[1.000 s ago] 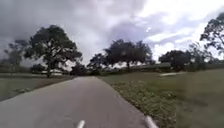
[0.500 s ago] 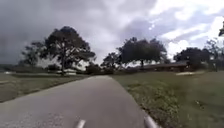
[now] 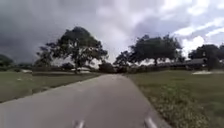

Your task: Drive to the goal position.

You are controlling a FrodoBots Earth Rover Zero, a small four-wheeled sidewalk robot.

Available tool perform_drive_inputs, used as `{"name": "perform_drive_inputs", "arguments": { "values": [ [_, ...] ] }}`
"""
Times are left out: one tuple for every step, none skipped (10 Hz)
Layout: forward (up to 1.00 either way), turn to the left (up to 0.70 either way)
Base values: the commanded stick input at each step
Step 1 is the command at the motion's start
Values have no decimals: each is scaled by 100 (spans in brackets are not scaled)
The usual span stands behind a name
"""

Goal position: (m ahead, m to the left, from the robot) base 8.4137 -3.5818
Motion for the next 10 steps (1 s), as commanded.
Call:
{"name": "perform_drive_inputs", "arguments": {
  "values": [
    [70, 0],
    [70, 0],
    [70, 0],
    [70, 0],
    [70, 0],
    [70, 0],
    [70, 0],
    [70, 0],
    [70, 0],
    [70, 0]
  ]
}}
